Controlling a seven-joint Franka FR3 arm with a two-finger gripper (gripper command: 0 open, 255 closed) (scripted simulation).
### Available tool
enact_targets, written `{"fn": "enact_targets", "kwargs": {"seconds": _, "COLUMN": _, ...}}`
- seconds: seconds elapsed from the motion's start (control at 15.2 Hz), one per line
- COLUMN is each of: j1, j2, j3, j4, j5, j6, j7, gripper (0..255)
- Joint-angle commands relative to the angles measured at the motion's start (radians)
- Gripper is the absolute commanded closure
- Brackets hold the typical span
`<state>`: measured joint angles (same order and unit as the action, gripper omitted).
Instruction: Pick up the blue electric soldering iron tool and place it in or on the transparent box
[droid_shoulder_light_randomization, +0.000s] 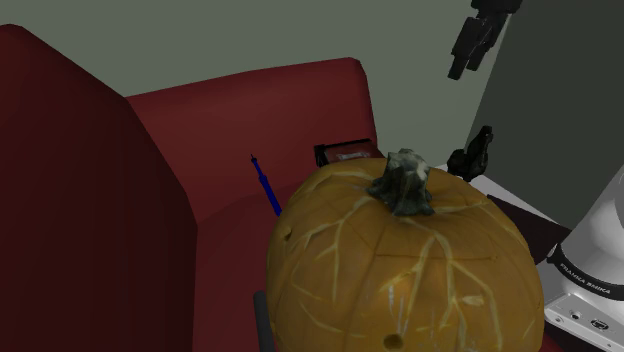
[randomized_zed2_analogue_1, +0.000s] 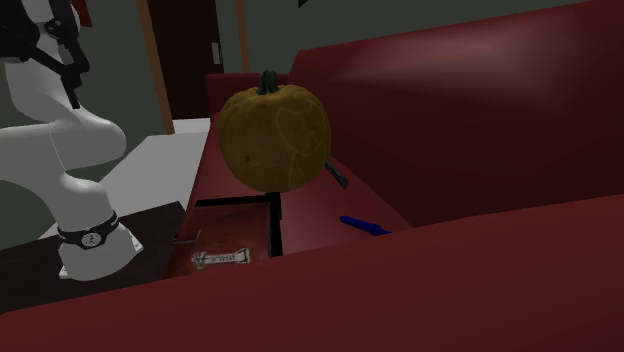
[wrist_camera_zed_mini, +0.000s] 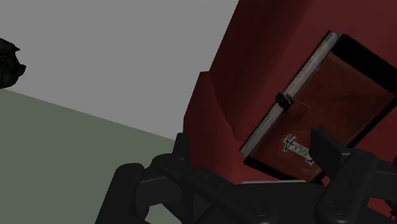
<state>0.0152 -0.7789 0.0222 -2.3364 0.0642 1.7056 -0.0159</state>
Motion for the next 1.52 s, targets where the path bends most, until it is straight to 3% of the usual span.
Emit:
{"fn": "enact_targets", "kwargs": {"seconds": 0.0, "j1": 0.0, "j2": 0.0, "j3": 0.0, "j4": 0.0, "j5": 0.0, "j6": 0.0, "j7": 0.0, "gripper": 0}}
{"fn": "enact_targets", "kwargs": {"seconds": 0.46, "j1": 0.025, "j2": 0.068, "j3": 0.168, "j4": -0.054, "j5": 0.059, "j6": 0.168, "j7": 0.195, "gripper": 0}}
{"fn": "enact_targets", "kwargs": {"seconds": 0.86, "j1": 0.024, "j2": 0.192, "j3": 0.32, "j4": -0.038, "j5": 0.073, "j6": 0.313, "j7": 0.369, "gripper": 0}}
{"fn": "enact_targets", "kwargs": {"seconds": 1.19, "j1": -0.003, "j2": 0.334, "j3": 0.455, "j4": 0.019, "j5": 0.034, "j6": 0.421, "j7": 0.533, "gripper": 0}}
{"fn": "enact_targets", "kwargs": {"seconds": 1.45, "j1": -0.041, "j2": 0.473, "j3": 0.567, "j4": 0.093, "j5": -0.05, "j6": 0.489, "j7": 0.688, "gripper": 0}}
